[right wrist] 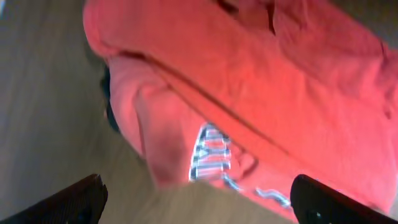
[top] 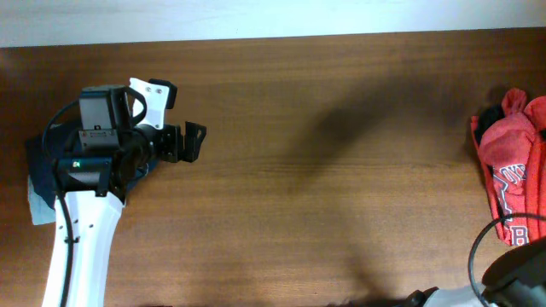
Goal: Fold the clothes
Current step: 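Grasp the top red sweatshirt with the right gripper and lift it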
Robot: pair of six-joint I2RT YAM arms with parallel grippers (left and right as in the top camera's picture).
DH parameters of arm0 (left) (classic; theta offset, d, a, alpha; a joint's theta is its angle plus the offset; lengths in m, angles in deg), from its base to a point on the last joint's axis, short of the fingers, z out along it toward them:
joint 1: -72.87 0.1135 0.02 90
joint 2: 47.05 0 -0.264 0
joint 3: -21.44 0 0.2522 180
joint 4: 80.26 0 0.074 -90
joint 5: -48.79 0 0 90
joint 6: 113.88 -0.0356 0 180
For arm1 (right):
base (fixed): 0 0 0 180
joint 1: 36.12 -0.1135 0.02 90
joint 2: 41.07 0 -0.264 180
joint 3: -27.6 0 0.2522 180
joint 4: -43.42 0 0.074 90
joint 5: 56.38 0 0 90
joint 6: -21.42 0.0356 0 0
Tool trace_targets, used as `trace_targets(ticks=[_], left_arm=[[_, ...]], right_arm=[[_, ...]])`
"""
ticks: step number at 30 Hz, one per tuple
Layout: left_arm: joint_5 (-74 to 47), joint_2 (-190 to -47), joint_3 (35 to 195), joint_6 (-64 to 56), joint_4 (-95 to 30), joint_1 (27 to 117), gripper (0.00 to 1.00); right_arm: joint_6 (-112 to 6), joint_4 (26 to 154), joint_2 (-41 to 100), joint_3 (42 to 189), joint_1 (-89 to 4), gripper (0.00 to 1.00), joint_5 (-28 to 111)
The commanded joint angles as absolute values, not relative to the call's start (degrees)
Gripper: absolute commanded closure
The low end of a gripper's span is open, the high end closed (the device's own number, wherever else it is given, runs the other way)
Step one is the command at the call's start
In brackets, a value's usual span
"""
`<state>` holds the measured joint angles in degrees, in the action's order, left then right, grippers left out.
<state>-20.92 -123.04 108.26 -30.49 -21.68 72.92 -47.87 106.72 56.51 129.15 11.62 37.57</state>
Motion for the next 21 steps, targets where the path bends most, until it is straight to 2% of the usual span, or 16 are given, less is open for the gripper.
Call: trace_targets(ticks=[1, 6, 9, 11, 14, 17, 19, 21], left_arm=[[-20.92, -123.01, 109.31, -30.84, -21.09, 72.75, 0.01], [-20.90, -123.01, 109.31, -30.77, -18.88, 72.75, 0.01], [-20.90, -123.01, 109.31, -30.77, -18.68, 72.75, 0.01], [-20.92, -123.01, 109.31, -30.79, -18.71, 72.75, 0.01], [-20.90, -123.01, 109.31, -30.77, -18.66, 72.75, 0.01], [-20.92, -123.01, 109.31, -30.77, -19.12, 72.75, 0.01], [-20.92, -123.01, 109.31, -30.79, -19.58, 72.75, 0.01], [-20.94, -123.01, 109.31, -30.79, -20.19, 72.75, 0.01]], right_arm=[[-50.80, 102.55, 61.54, 130.31, 11.51, 0.01, 38.09], [-50.78, 97.37, 69.93, 130.31, 11.58, 0.00, 38.07], [-50.73, 94.74, 74.24, 130.31, 11.58, 0.07, 38.12], [-50.64, 93.45, 75.99, 130.31, 11.54, 0.26, 38.09], [-48.17, 92.73, 75.57, 131.03, 11.58, 0.73, 38.40], [-48.17, 93.98, 72.73, 134.83, 11.58, 0.89, 45.85], [-48.17, 96.78, 70.39, 138.09, 11.51, 0.95, 51.16], [-48.17, 101.67, 66.85, 142.59, 11.21, 0.96, 56.83]])
